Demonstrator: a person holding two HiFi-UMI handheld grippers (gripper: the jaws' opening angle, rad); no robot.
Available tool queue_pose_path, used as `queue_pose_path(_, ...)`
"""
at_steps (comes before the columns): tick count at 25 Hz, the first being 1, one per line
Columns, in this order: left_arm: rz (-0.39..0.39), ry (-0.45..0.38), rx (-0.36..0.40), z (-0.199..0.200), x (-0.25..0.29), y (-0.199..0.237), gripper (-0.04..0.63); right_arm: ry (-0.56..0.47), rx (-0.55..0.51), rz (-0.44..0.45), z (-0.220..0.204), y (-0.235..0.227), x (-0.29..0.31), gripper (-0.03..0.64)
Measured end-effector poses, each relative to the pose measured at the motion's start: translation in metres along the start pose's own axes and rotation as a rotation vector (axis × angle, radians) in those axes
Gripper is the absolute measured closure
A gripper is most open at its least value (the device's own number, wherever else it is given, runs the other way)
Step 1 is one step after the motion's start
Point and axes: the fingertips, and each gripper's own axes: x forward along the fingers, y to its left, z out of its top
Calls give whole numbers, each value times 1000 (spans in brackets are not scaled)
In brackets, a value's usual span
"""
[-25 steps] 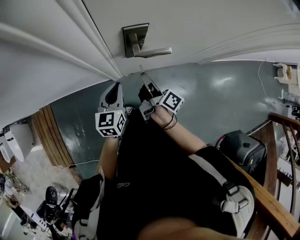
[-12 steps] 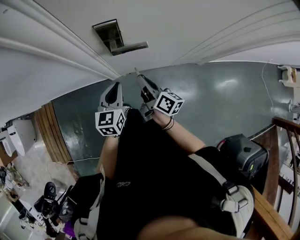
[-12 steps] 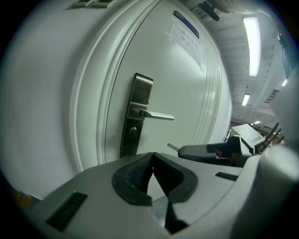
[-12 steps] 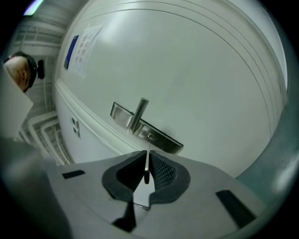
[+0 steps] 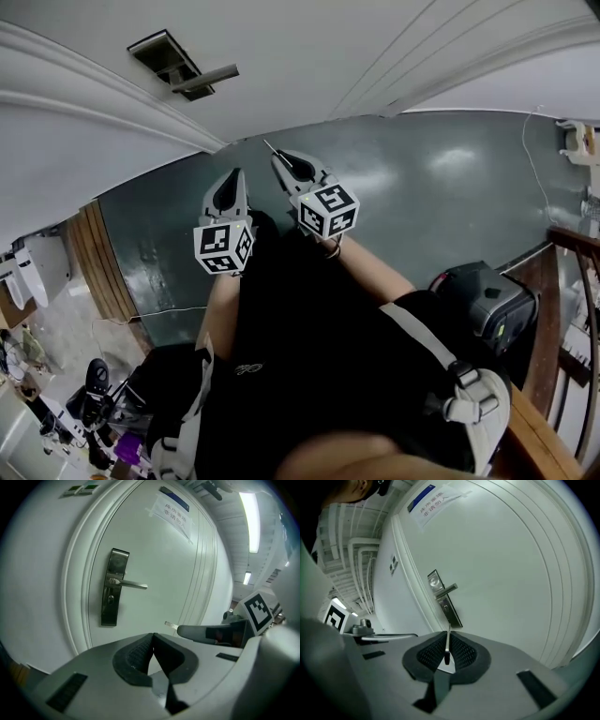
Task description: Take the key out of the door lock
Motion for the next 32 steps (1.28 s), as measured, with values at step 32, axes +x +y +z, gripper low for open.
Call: queue_pose_path(32,44,-420,176,153,-78,-83,572,-387,-462,-56,156,46,-114,588)
